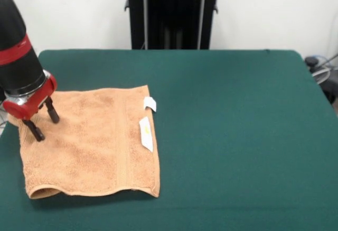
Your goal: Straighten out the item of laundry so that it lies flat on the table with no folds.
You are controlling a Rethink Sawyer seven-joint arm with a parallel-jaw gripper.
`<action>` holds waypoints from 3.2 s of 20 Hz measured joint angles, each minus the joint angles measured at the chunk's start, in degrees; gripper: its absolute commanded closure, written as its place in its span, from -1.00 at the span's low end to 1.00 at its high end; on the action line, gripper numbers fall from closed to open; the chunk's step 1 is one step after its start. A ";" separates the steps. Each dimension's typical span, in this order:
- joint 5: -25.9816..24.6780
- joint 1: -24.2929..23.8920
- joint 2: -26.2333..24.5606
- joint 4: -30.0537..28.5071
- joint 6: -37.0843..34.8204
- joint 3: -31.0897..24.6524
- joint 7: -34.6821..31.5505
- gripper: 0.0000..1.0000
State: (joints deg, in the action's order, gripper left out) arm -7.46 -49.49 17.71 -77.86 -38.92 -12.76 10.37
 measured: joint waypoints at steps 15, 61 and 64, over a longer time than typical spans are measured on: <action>1.12 0.10 0.27 -1.00 0.25 1.09 0.00 -1.00; 3.76 6.87 14.46 6.27 -15.31 3.85 -0.46 -1.00; 4.66 7.35 13.96 8.32 -15.32 4.48 -2.33 -1.00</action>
State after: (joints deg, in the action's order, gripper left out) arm -2.81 -42.13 31.67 -69.54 -54.24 -8.28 8.04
